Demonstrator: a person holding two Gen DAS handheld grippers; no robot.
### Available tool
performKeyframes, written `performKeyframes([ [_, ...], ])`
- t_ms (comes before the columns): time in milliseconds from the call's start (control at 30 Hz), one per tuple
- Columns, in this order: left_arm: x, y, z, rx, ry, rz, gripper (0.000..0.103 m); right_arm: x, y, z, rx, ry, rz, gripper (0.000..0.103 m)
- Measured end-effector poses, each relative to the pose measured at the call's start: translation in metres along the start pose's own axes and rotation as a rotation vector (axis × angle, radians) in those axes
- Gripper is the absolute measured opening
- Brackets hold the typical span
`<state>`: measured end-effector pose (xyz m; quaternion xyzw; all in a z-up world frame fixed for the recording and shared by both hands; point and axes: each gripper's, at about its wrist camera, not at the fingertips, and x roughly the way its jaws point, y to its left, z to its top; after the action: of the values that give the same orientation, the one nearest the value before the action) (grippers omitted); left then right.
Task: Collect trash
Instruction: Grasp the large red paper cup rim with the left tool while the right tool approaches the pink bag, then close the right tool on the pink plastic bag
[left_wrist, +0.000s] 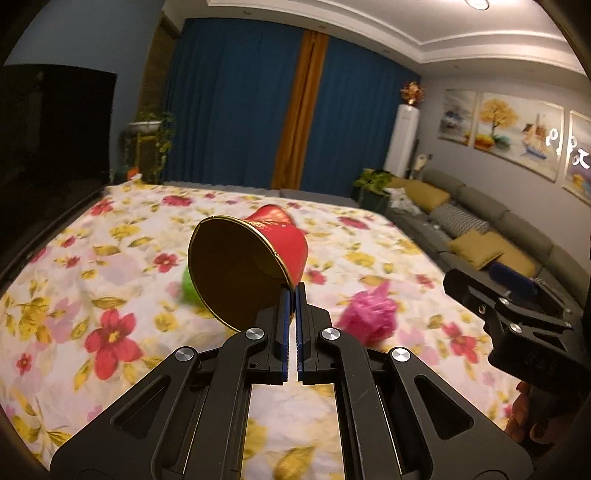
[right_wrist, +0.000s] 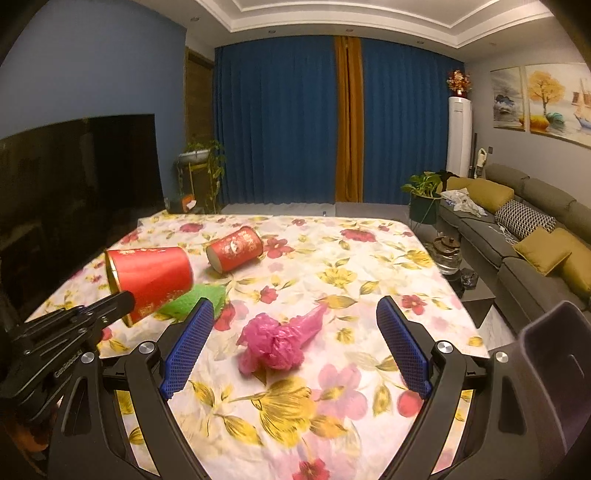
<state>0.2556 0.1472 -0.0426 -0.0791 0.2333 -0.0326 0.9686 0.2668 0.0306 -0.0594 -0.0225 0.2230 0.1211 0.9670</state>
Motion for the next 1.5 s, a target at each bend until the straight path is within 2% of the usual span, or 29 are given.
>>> performKeyframes([
  [100, -0.002, 0.009, -0.002, 0.003, -0.014, 0.047, 0.002, 0.018, 0.004, -0.004, -0.009, 0.022, -0.004, 0.086],
  [200, -0.004, 0.018, -0.004, -0.028, -0.015, 0.056, 0.002, 0.041, 0.006, -0.009, -0.005, 0.072, -0.001, 0.08],
  [300, -0.007, 0.023, -0.003, -0.034, -0.03, 0.099, 0.002, 0.056, 0.008, -0.013, -0.003, 0.106, 0.005, 0.079],
  [433, -0.009, 0.028, -0.002, -0.049, -0.039, 0.106, 0.002, 0.068, 0.015, -0.017, -0.024, 0.138, 0.005, 0.077],
  [567, -0.008, 0.028, -0.002, -0.054, -0.036, 0.108, 0.002, 0.082, 0.016, -0.022, -0.032, 0.181, 0.007, 0.072],
  [733, -0.008, 0.023, -0.003, -0.041, -0.033, 0.113, 0.002, 0.094, 0.013, -0.025, -0.017, 0.229, 0.025, 0.059],
  [800, -0.007, 0.023, -0.004, -0.041, -0.029, 0.115, 0.002, 0.096, 0.013, -0.026, -0.017, 0.244, 0.033, 0.047],
  [833, -0.007, 0.023, -0.004, -0.041, -0.027, 0.116, 0.002, 0.098, 0.013, -0.027, -0.019, 0.253, 0.039, 0.044],
  [1100, -0.006, 0.022, -0.004, -0.041, -0.019, 0.129, 0.002, 0.091, 0.012, -0.028, -0.022, 0.233, 0.052, 0.033],
  [1300, -0.005, 0.023, -0.005, -0.045, -0.017, 0.129, 0.002, 0.072, 0.01, -0.027, -0.015, 0.195, 0.038, 0.032],
  [1500, -0.006, 0.019, -0.006, -0.022, -0.02, 0.13, 0.002, 0.032, 0.003, -0.019, 0.008, 0.124, 0.052, 0.032],
])
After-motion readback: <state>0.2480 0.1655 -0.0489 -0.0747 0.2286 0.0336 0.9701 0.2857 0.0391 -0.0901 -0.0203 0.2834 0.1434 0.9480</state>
